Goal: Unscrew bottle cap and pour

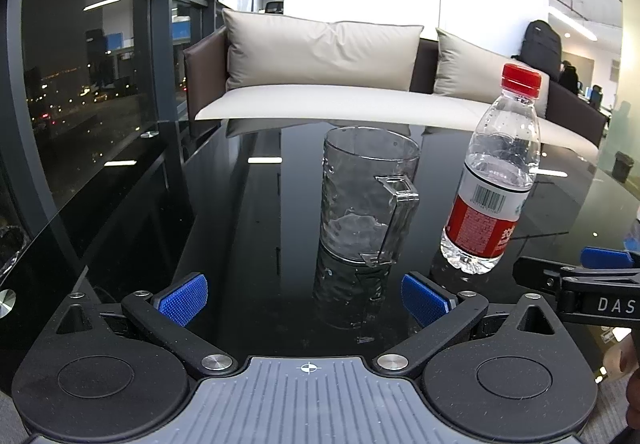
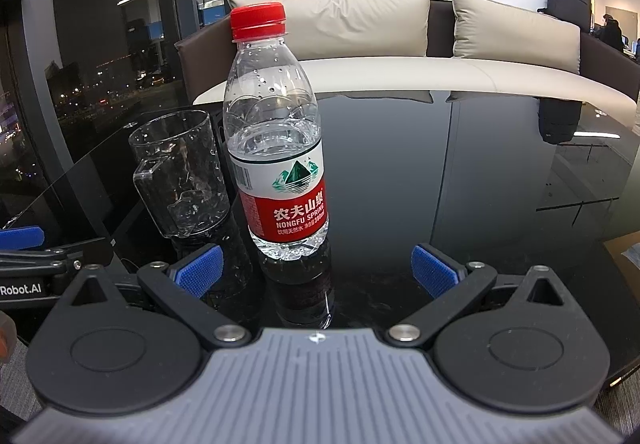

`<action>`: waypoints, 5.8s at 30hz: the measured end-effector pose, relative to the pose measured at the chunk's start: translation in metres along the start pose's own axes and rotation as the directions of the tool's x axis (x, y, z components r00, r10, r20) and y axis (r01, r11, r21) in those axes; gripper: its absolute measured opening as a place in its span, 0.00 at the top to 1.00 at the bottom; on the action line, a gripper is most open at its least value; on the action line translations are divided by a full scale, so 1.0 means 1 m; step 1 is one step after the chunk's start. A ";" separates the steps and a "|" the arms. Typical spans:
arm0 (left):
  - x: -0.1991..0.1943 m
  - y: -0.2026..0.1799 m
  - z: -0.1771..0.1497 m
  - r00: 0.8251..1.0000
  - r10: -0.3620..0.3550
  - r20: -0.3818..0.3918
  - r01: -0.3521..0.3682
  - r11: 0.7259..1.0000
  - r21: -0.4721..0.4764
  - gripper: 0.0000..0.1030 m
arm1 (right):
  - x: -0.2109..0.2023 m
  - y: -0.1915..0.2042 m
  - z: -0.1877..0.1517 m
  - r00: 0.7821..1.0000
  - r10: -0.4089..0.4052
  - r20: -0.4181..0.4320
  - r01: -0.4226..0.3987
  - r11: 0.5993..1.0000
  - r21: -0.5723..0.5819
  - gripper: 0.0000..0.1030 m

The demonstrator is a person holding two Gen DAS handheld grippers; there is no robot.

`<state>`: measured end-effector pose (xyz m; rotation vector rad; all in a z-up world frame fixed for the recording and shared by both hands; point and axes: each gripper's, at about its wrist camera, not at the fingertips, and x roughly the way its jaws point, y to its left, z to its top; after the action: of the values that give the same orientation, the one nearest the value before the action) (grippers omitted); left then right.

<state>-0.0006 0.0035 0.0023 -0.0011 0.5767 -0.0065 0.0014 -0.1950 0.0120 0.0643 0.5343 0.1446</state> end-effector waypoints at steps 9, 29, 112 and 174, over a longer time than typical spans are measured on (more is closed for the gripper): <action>0.000 -0.005 0.000 1.000 -0.003 0.003 0.003 1.000 0.019 0.01 | -0.001 -0.005 0.002 1.000 -0.018 0.007 0.018 1.000 -0.005 0.00; -0.001 -0.063 0.006 0.976 -0.219 0.006 0.217 0.971 0.099 0.01 | -0.002 -0.050 0.016 0.991 -0.124 0.039 0.122 0.991 0.064 0.00; 0.042 -0.093 0.010 0.949 -0.315 -0.022 0.314 0.931 0.188 0.45 | -0.052 -0.016 0.116 0.966 0.240 0.100 -0.240 0.971 -0.012 0.13; 0.034 -0.116 0.008 0.961 -0.277 0.004 0.269 0.934 0.235 0.33 | -0.036 0.042 0.126 0.958 0.286 0.006 -0.282 0.945 -0.165 0.68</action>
<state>0.0315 -0.1125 -0.0091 0.1469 0.5322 -0.3450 0.0298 -0.1623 0.1424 -0.0159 0.4792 0.4682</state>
